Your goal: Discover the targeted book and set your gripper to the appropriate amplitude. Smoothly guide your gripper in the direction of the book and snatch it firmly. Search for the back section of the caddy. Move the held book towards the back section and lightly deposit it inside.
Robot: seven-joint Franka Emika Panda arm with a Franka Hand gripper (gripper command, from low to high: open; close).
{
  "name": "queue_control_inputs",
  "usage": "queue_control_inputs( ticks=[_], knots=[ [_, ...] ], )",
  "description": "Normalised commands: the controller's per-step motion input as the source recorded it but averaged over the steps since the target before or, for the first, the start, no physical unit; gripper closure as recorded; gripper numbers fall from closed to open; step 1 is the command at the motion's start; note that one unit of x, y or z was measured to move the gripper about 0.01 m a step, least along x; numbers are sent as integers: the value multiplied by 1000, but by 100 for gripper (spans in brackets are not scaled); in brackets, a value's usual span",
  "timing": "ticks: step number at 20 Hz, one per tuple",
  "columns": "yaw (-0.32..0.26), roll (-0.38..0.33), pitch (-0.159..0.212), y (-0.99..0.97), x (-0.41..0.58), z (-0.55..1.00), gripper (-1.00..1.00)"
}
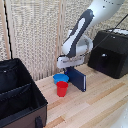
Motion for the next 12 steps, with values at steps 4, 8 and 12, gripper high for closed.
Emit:
queue_control_inputs(
  ticks=[4, 8, 12],
  knots=[
    [-65, -46, -1, -312, -181, 190, 100],
    [-61, -91, 11, -593, 39, 693, 100],
    [-198, 0, 74, -509, 264, 1000, 100]
  ],
)
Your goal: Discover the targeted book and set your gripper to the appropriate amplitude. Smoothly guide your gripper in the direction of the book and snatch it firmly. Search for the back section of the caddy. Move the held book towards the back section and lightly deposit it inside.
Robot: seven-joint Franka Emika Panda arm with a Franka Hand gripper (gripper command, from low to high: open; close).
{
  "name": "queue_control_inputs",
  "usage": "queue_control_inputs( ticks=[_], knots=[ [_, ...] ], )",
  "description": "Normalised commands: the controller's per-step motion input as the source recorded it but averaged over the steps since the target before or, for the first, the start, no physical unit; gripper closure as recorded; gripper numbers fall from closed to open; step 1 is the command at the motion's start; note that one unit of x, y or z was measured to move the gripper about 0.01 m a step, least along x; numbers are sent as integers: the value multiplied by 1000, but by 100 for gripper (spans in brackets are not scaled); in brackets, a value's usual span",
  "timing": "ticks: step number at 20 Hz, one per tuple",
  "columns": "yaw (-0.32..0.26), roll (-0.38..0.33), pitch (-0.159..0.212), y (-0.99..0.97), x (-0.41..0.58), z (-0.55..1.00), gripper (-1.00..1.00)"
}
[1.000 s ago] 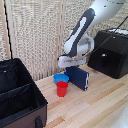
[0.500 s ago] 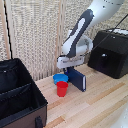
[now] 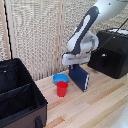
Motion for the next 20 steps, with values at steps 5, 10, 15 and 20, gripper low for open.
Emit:
queue_control_inputs(
  ticks=[5, 10, 15, 20],
  knots=[
    [-208, -41, 48, -298, 359, 971, 100],
    [-250, -39, 8, 38, 320, 677, 100],
    [-314, 6, 0, 11, 71, 647, 100],
    [-336, 87, 0, 0, 0, 587, 100]
  ],
)
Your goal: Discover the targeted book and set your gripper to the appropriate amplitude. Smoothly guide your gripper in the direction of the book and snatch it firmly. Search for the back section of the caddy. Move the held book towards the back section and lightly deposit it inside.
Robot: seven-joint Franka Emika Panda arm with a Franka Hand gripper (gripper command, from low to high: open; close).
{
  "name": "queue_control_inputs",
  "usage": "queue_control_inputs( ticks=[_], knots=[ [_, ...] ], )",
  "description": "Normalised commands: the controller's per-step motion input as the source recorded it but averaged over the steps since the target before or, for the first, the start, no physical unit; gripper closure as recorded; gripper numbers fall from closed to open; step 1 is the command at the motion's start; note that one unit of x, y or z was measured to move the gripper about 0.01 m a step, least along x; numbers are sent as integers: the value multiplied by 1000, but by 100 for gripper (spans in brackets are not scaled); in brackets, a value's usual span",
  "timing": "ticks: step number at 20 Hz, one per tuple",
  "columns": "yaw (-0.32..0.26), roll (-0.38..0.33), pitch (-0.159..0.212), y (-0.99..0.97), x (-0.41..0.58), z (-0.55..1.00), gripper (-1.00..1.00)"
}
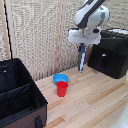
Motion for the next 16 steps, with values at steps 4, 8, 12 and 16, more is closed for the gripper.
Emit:
queue_control_inputs(
  ticks=[4, 8, 12, 16],
  knots=[
    [-337, 104, 0, 0, -4, 589, 100],
    [-321, 115, 0, 0, -2, 566, 100],
    [-307, 108, 0, 0, 0, 587, 100],
    [-315, 89, 0, 0, 0, 624, 100]
  ],
)
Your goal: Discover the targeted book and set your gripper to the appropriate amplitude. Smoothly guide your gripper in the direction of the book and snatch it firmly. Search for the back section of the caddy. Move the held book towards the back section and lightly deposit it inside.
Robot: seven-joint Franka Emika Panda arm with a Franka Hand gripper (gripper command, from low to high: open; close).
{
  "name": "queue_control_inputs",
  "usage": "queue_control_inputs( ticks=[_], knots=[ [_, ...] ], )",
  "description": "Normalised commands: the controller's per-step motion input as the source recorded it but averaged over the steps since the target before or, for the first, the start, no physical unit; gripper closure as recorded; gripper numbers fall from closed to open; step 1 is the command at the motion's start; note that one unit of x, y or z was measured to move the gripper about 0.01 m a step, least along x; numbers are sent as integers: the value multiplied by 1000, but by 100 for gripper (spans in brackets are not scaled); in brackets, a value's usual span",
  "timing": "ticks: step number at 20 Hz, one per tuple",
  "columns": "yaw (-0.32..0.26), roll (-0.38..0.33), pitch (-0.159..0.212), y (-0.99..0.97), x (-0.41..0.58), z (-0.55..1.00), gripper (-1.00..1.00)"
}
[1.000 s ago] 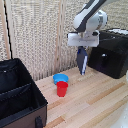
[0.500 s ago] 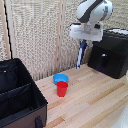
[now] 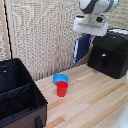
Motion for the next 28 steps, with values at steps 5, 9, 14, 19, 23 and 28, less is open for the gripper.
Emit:
queue_control_inputs(
  ticks=[5, 9, 14, 19, 23, 28],
  knots=[
    [-268, 90, -18, 144, 0, 681, 100],
    [-192, 70, -32, 419, 10, 759, 100],
    [-119, 49, -15, 689, 124, 581, 100],
    [-82, 27, -1, 806, 299, 336, 100],
    [-74, 24, -8, 806, 357, 291, 100],
    [-79, 8, -24, 805, 342, 357, 100]
  ],
)
